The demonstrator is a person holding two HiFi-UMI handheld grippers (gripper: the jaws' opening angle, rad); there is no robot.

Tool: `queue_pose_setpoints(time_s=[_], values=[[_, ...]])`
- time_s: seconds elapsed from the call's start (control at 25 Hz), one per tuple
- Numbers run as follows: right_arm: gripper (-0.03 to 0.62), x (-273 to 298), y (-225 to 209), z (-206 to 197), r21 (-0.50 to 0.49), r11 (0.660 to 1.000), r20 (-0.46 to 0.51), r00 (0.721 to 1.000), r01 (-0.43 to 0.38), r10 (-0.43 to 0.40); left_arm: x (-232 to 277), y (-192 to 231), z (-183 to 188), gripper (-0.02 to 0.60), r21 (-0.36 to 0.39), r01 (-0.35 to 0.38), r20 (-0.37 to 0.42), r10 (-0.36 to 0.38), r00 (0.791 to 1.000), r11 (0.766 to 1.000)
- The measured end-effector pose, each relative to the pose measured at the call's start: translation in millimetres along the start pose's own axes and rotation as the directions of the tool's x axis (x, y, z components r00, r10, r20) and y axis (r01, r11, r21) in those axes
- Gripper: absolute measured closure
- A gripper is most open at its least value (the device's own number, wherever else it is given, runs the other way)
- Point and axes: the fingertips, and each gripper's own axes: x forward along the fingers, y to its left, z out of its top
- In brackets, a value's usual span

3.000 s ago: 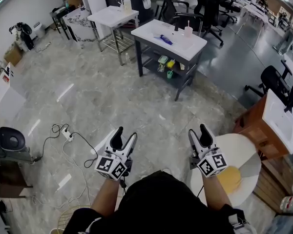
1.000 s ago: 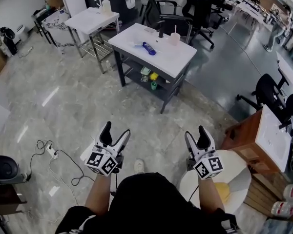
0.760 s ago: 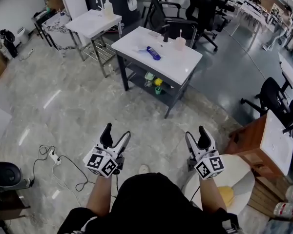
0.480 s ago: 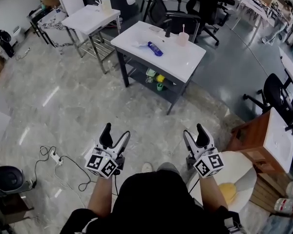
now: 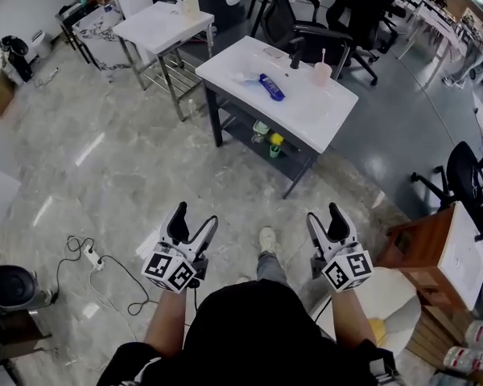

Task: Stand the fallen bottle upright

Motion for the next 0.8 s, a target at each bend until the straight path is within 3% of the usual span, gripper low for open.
queue_pose_setpoints(time_s=[0.24,0.44,0.6,0.8], values=[[0.307,61.9,-32.3,15.6,0.020,0.999,-0.003,1.000,-0.024,0.024,58.2,10.5,17.3,0.186,-0.068,-0.021,0.048,0.024,0.999,0.997],[0.307,123.2,-53.4,25.1,-0.030,0.996,-0.052,0.995,-0.084,0.082,103.0,21.5,27.0,0.186,-0.012,-0.054,0.045,0.054,0.997,0.998],[0.307,166.5,-74.4,31.6,-0.053,0.990,-0.064,0.989,-0.134,0.130,135.6,39.3,31.2,0.187,-0.017,-0.091,0.045,0.092,0.995,0.996],[0.307,199.1,-120.3,35.1,-0.038,0.994,-0.067,0.993,-0.100,0.097,183.2,38.7,34.6,0.187,-0.031,-0.098,0.047,0.099,0.994,0.995]])
